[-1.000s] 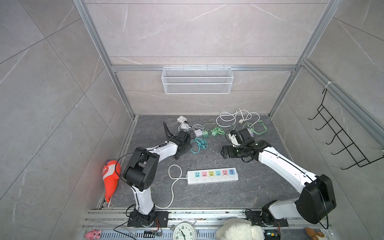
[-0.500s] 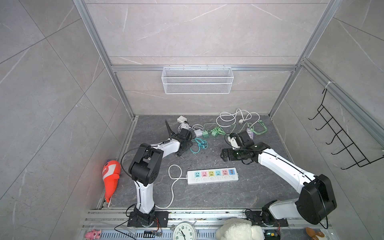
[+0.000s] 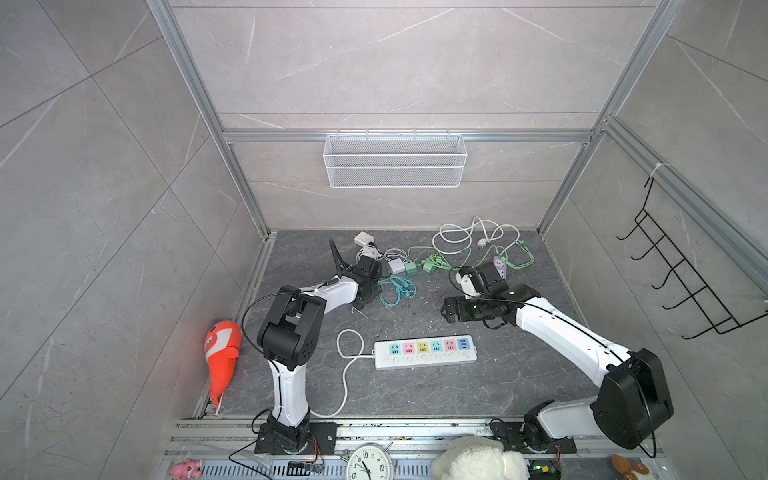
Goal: Insert the plug
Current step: 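Lower the left gripper onto the teal charger cube and grasp it, then lift the teal charger with the left gripper while the right gripper reaches for it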
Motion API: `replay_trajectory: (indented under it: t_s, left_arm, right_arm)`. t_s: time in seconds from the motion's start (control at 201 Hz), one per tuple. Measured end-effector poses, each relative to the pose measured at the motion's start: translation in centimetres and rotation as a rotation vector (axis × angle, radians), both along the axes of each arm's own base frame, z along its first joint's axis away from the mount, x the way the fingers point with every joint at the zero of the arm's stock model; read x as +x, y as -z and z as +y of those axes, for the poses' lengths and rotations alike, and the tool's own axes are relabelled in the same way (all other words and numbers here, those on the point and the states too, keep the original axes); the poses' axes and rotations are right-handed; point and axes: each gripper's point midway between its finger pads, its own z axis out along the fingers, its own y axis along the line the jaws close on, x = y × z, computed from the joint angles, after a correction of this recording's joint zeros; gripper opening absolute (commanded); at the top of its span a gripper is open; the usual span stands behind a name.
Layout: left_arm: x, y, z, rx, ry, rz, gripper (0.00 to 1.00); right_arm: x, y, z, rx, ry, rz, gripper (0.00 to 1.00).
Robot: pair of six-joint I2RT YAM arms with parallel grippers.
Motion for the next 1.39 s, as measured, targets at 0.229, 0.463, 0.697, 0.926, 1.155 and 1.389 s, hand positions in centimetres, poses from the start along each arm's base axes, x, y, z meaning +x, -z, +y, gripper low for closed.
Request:
replay_trajectory:
  t_s: [0.229,0.463,0.697,0.926,1.155,1.389]
  left_arm:
    - [-1.8,0.1,3.7,0.044,-0.009,0.044,0.70]
    - [-5.7,0.7,7.3,0.130,-0.014,0.156,0.84]
    - [-6.9,0.8,8.5,0.153,-0.015,0.183,0.82]
    - [-6.5,0.8,8.5,0.175,0.025,0.180,0.71]
    - [-5.5,1.0,8.2,0.187,0.058,0.164,0.46]
    - [-5.1,0.8,7.2,0.184,0.143,0.145,0.30]
  right_arm:
    - [-0.1,0.0,0.2,0.010,-0.006,0.006,0.99]
    - [-0.1,0.8,0.8,0.027,-0.022,0.035,0.99]
    - [0.0,1.0,1.2,0.043,-0.031,0.040,0.99]
    - [0.0,1.0,1.2,0.041,-0.030,0.041,0.99]
    - [-0.1,0.5,0.9,0.037,-0.025,0.027,0.99]
    - [-1.1,-1.3,-0.1,0.033,-0.001,-0.012,0.99]
